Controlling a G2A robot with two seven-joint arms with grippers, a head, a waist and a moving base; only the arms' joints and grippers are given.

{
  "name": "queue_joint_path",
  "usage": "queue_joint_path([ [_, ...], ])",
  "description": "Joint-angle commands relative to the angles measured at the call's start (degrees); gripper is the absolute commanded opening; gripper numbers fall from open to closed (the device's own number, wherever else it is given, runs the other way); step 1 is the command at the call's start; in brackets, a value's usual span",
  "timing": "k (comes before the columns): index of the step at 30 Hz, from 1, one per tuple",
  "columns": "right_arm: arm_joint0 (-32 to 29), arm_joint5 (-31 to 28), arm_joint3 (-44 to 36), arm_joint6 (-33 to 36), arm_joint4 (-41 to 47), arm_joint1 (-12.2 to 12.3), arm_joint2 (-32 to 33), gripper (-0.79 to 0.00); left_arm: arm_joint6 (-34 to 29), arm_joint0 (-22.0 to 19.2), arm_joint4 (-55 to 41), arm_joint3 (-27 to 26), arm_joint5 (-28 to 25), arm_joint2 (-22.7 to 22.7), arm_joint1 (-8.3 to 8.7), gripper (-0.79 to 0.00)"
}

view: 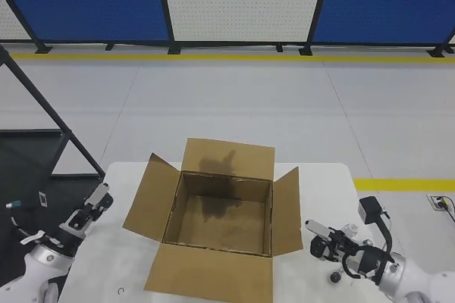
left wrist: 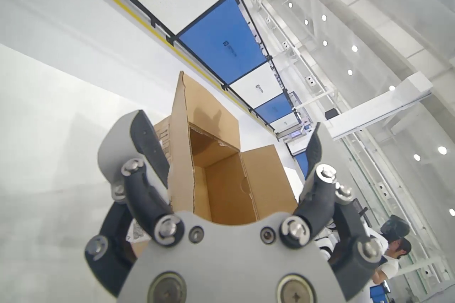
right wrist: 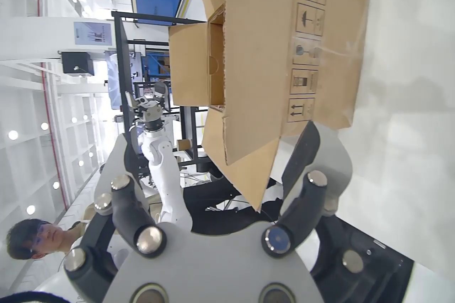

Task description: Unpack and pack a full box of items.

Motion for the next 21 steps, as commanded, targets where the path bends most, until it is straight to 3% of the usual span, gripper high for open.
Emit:
queue_joint_path([
  [1,1.04,0.35,1.13,-1.55,1.79,-0.13,-1.53,0.000,-1.63,-1.06,0.12,1.02,0.02,0.73,0.14,0.000],
  [10,4.85,1.33,3.95,-3.36,3.17,-0.19,-6.19,0.000,-11.11,-2.81,1.51,2.89,1.93,2.16,1.04,0.000],
  [21,4.49,0.92,3.97,-5.17,3.64,-0.29,-7.07,0.000,-10.14,-2.56,1.89,2.60,2.17,2.56,1.00,0.000],
])
